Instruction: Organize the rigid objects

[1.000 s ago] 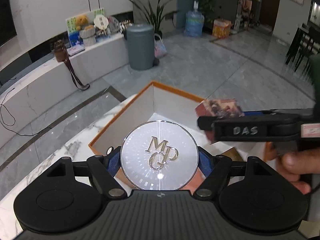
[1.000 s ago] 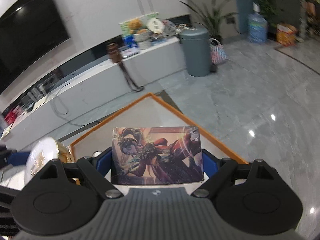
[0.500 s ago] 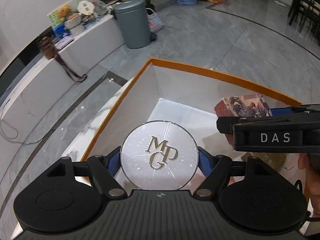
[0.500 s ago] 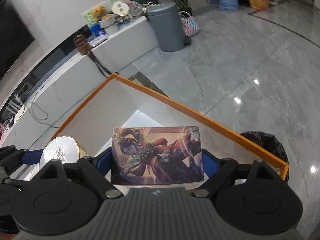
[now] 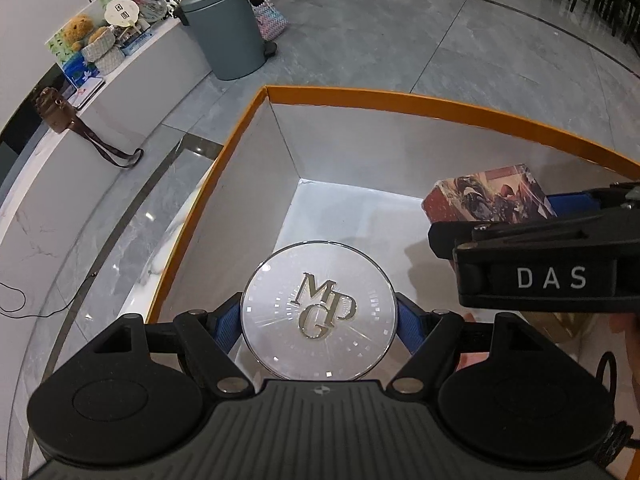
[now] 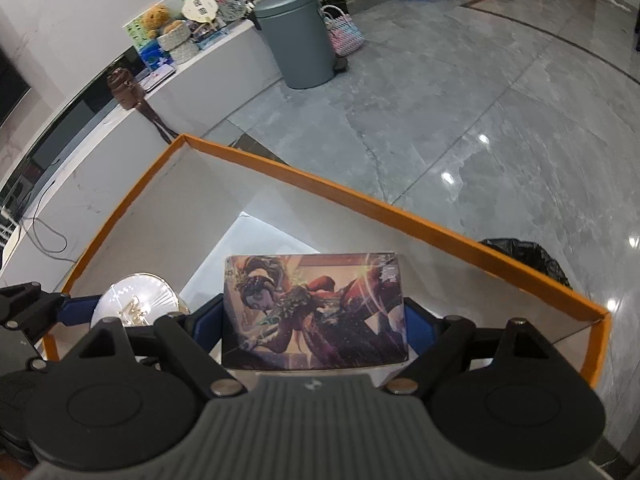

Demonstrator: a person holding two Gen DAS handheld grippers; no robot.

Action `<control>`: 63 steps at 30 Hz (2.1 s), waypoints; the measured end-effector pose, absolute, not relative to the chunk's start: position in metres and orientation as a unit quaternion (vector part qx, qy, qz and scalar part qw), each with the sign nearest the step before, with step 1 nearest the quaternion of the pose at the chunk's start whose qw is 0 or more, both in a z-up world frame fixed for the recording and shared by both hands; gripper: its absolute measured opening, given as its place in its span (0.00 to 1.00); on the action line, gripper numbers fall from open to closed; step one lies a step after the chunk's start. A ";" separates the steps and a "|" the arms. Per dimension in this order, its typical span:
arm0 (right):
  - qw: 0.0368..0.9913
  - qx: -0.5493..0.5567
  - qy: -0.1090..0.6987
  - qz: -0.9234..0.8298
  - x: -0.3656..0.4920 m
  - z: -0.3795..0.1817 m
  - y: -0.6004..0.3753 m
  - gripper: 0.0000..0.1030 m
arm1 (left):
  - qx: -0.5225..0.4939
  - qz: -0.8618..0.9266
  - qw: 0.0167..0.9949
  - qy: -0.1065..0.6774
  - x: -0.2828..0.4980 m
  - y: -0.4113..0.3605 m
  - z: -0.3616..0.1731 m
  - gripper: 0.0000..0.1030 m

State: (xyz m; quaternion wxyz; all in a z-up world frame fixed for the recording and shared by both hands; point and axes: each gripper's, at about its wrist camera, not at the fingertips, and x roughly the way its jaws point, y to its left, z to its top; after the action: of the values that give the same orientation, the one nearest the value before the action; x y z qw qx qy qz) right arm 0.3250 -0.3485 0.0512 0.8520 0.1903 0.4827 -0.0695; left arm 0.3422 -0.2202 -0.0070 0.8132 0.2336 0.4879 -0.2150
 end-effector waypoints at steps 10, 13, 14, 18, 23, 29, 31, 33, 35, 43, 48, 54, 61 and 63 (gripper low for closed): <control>0.847 0.185 0.489 -0.095 0.336 0.038 -0.342 0.84 | 0.236 -0.218 0.805 0.499 0.349 -0.228 -0.021 0.85; 0.844 0.186 0.492 -0.103 0.338 0.034 -0.341 0.85 | 0.237 -0.220 0.802 0.502 0.350 -0.229 -0.024 0.85; 0.842 0.188 0.494 -0.107 0.338 0.032 -0.342 0.85 | 0.235 -0.220 0.802 0.503 0.351 -0.229 -0.026 0.85; 0.834 0.193 0.503 -0.119 0.339 0.026 -0.344 0.85 | 0.232 -0.220 0.801 0.506 0.353 -0.228 -0.026 0.85; 0.827 0.198 0.510 -0.126 0.339 0.022 -0.347 0.85 | 0.235 -0.218 0.797 0.512 0.356 -0.227 -0.028 0.85; 0.824 0.210 0.512 -0.125 0.340 0.020 -0.350 0.85 | 0.234 -0.213 0.796 0.516 0.358 -0.230 -0.028 0.85; 0.823 0.211 0.512 -0.126 0.340 0.020 -0.351 0.85 | 0.237 -0.214 0.795 0.515 0.357 -0.231 -0.029 0.85; 0.823 0.212 0.511 -0.126 0.340 0.020 -0.351 0.85 | 0.236 -0.214 0.795 0.516 0.357 -0.230 -0.030 0.85; 0.823 0.213 0.511 -0.126 0.340 0.019 -0.351 0.85 | 0.236 -0.213 0.795 0.516 0.357 -0.230 -0.030 0.85; 0.816 0.241 0.509 -0.131 0.340 0.018 -0.359 0.89 | 0.250 -0.213 0.786 0.523 0.357 -0.233 -0.032 0.89; 0.824 0.240 0.498 -0.127 0.338 0.025 -0.360 0.89 | 0.231 -0.221 0.780 0.538 0.359 -0.229 -0.032 0.89; 0.824 0.243 0.496 -0.123 0.337 0.027 -0.361 0.89 | 0.216 -0.213 0.783 0.543 0.359 -0.226 -0.030 0.92; 0.827 0.246 0.491 -0.121 0.334 0.032 -0.364 0.89 | 0.187 -0.209 0.803 0.526 0.361 -0.218 -0.014 1.00; 0.828 0.247 0.489 -0.121 0.334 0.033 -0.365 0.89 | 0.188 -0.206 0.805 0.524 0.360 -0.216 -0.013 1.00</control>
State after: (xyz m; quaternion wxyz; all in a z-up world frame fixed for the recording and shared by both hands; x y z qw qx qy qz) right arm 0.3343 -0.3649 0.0334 0.8279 0.2472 0.4889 -0.1205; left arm 0.3603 -0.2162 -0.0135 0.8046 0.1877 0.5243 -0.2063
